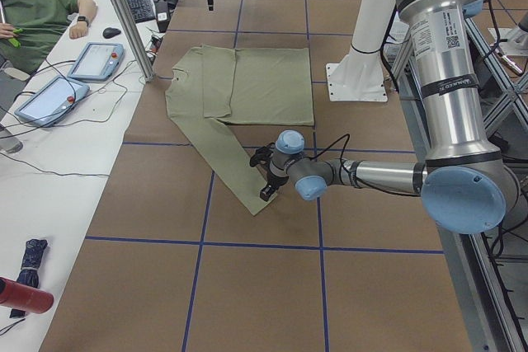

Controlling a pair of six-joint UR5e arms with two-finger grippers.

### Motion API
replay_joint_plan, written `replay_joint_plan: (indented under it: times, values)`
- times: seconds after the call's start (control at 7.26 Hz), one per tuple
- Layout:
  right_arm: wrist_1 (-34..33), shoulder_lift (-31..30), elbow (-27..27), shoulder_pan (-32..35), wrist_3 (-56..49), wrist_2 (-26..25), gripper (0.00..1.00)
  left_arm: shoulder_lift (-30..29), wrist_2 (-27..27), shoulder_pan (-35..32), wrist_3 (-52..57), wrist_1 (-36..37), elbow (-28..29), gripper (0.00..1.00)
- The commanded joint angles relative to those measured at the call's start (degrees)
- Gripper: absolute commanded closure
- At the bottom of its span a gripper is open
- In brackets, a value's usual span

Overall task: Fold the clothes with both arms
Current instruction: 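Lower the left gripper and grasp the cuff of the other sleeve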

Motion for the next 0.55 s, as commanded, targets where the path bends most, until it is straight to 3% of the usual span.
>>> replay_joint_plan:
  times: [0.0,0.28,0.41]
  values:
    - [0.0,0.0,0.0,0.0,0.0,0.0,0.0,0.0,0.0,0.1,0.1,0.0,0.7,0.37]
    - [0.0,0.0,-0.1,0.0,0.0,0.0,0.0,0.0,0.0,0.1,0.1,0.1,0.7,0.62]
    - [0.0,0.0,-0.1,0.0,0.0,0.0,0.0,-0.1,-0.1,0.0,0.1,0.0,0.5,0.83]
